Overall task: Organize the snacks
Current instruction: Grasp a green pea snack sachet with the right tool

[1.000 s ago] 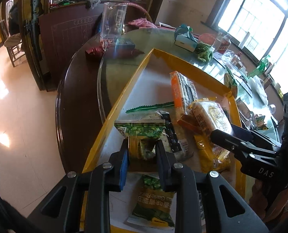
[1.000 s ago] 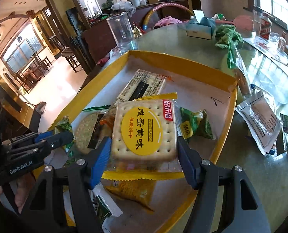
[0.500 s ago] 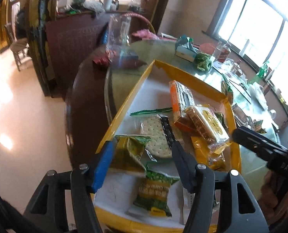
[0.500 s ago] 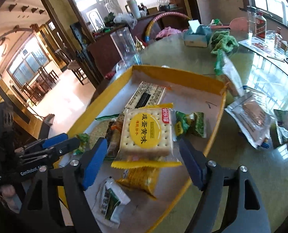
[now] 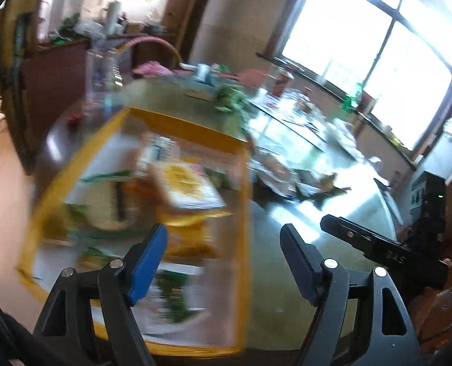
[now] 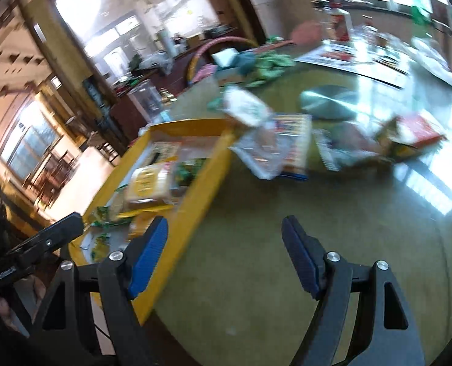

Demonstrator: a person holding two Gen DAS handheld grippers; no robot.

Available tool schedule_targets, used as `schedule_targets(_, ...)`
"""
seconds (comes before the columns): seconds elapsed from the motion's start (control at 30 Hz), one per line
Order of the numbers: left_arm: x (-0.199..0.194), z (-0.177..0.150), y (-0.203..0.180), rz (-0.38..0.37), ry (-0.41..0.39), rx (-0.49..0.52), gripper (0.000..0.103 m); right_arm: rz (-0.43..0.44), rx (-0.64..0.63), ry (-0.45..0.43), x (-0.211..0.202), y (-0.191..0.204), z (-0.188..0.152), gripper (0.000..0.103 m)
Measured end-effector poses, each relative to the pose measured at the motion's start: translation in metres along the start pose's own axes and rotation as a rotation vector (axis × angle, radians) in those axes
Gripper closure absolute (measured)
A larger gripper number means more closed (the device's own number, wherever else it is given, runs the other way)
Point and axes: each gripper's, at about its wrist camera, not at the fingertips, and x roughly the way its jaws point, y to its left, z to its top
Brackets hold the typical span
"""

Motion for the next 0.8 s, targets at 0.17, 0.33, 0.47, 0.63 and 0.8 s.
schedule_targets(0.17, 0.017, -0.002, -0.034, -0.03, 0.034, 0.049, 0.027, -0.04, 0.074, -0.028, -0.024, -0.052, 0.007, 0.025)
schedule_targets(0.33, 0.026, -0.004, -0.05, -0.045, 0.061, 0.053, 0.027, -0.118, 0.137, -0.056, -0.039, -0.096, 0.021, 0.024)
schedule_targets(0.47, 0.032, -0.005, -0.062, -0.043, 0.066, 0.077, 0.027, -0.138, 0.171, -0.066, -0.041, -0.128, 0.037, 0.024)
schedule_targets(0.63, 0.039, -0.004, -0.07, -0.052, 0.082, 0.088, 0.027, -0.143, 0.188, -0.041, -0.029, -0.154, 0.064, 0.024)
schedule_targets(0.8, 0.045, -0.001, -0.073, -0.056, 0.088, 0.094, 0.027, -0.149, 0.148, -0.004, -0.003, -0.152, 0.084, 0.035)
